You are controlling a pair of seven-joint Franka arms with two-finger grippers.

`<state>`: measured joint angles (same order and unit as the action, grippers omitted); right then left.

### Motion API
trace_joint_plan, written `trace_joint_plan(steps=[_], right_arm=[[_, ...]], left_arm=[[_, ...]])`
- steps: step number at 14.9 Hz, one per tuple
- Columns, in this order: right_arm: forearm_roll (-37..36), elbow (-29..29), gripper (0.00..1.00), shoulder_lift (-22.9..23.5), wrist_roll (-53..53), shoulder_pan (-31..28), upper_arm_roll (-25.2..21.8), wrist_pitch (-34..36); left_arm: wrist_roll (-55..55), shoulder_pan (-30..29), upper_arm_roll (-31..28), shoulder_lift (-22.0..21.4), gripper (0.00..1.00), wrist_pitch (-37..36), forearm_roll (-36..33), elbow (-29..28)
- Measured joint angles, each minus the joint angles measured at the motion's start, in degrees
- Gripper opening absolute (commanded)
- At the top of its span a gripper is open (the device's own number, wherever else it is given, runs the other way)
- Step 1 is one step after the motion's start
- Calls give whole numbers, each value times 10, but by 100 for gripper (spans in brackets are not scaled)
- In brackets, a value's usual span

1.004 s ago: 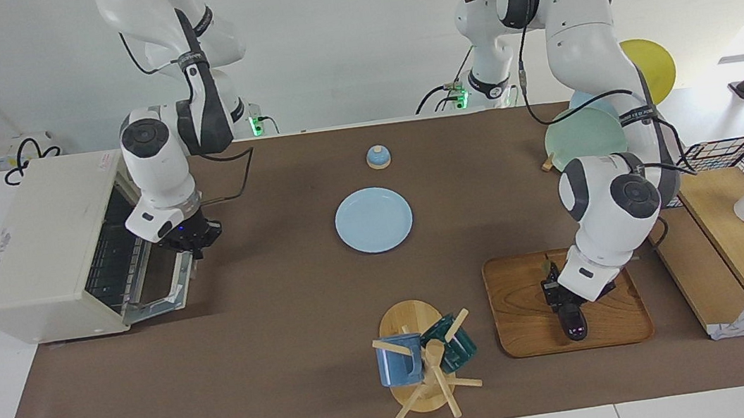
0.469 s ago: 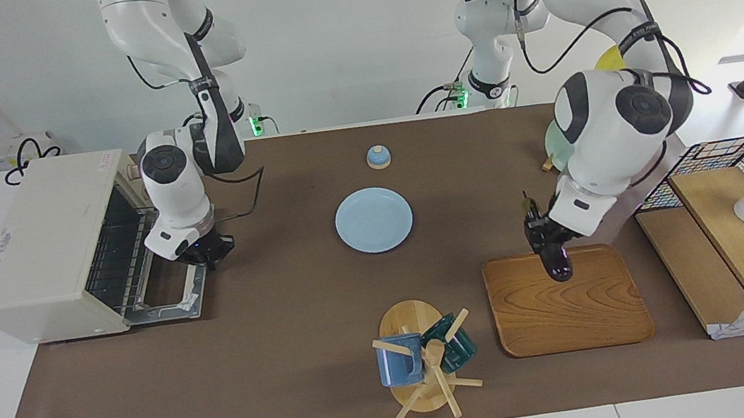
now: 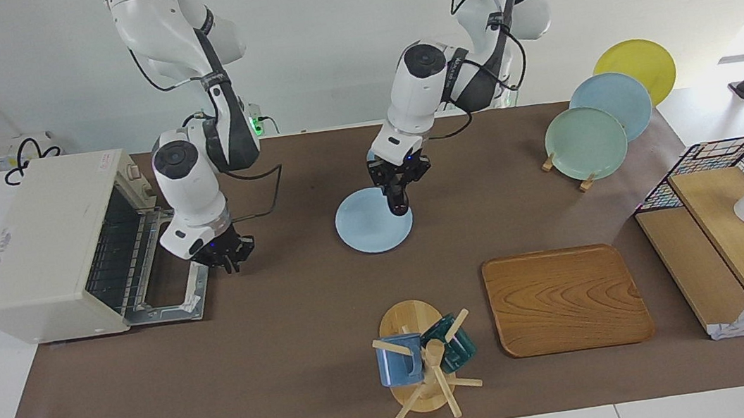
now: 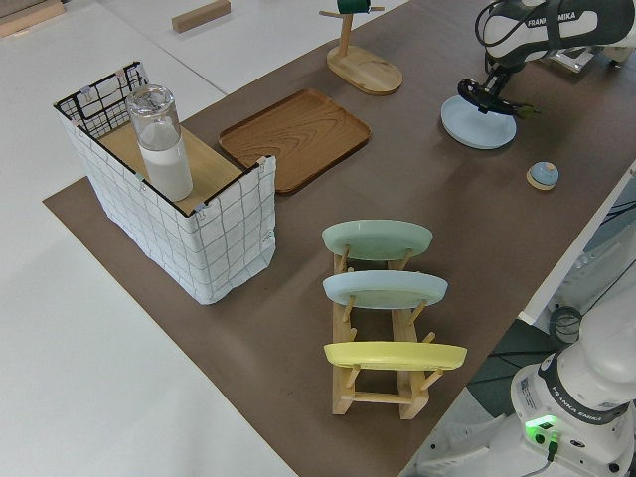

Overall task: Put eggplant into oven
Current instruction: 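Carry the eggplant over the plate with the left gripper while the right gripper approaches, then take the eggplant with the right gripper while the left gripper withdraws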

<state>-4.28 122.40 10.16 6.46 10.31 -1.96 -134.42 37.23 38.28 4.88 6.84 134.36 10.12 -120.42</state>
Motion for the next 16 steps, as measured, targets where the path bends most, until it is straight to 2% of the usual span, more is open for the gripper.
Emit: trace_joint_plan(steps=[4, 8, 9, 10, 13, 16], right_arm=[[0, -13, 100, -6, 6, 3, 0, 31], [4, -17, 100, -10, -25, -1, 0, 46], [17, -24, 100, -10, -35, -1, 0, 57], [34, -37, 100, -10, -42, -1, 0, 77], [55, -75, 100, -11, -49, 0, 0, 122], [55, -89, 100, -10, -49, 1, 0, 134]], left_arm=[[5, 15, -1, 58, 0, 73, 0, -1], [5, 15, -2, 86, 0, 90, 0, 9], [5, 15, -3, 87, 42, 90, 0, 11], [4, 15, -3, 88, 99, 90, 0, 12], [4, 15, -4, 87, 100, 80, 0, 21], [3, 9, -12, 77, 100, 16, 0, 57]])
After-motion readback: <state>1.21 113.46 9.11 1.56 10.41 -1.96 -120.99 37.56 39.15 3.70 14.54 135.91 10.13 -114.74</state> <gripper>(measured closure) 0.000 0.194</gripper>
